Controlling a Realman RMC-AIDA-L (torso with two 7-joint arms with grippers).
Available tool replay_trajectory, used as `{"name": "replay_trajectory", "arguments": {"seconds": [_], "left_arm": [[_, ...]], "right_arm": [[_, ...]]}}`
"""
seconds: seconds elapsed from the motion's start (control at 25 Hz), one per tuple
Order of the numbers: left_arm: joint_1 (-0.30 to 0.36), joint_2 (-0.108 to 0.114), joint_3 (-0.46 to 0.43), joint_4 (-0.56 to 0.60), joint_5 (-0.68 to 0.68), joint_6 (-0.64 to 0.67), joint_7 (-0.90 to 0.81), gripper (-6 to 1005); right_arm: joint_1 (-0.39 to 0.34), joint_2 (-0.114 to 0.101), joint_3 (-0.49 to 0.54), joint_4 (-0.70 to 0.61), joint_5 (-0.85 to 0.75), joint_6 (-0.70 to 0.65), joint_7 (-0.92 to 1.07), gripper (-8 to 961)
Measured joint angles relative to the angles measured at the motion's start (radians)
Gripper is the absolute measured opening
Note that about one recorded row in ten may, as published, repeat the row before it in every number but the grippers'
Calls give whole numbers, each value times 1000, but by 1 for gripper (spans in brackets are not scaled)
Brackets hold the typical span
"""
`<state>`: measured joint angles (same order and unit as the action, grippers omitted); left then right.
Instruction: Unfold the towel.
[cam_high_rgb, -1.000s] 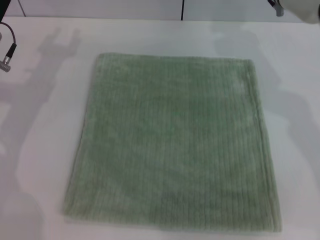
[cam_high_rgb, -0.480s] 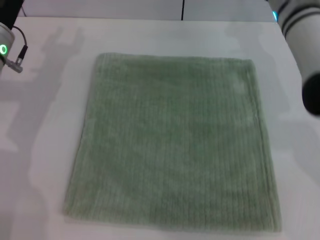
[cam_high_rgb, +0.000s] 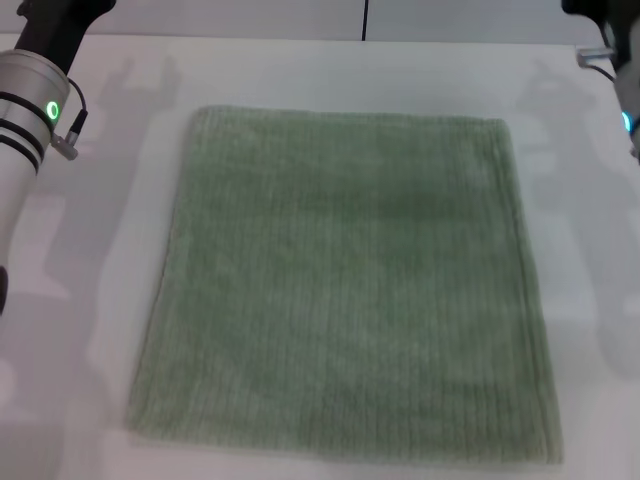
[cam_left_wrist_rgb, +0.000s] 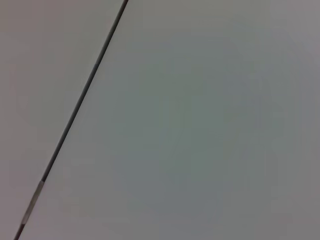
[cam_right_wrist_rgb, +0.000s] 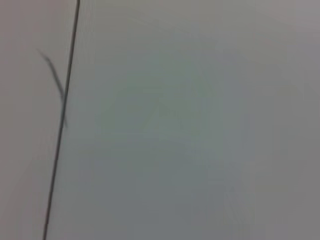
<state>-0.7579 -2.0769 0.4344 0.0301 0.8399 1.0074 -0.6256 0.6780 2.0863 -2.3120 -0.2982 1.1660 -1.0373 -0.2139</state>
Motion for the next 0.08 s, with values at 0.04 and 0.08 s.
{"name": "replay_trajectory", "arguments": {"seconds": [0.04, 0.08], "left_arm": [[0, 0, 0, 0, 0, 0, 0, 632], [-9, -2, -9, -12, -2, -3, 13, 632]], "right_arm": [[0, 0, 0, 0, 0, 0, 0, -1], [-21, 0, 0, 8, -38, -26, 1, -1]]}}
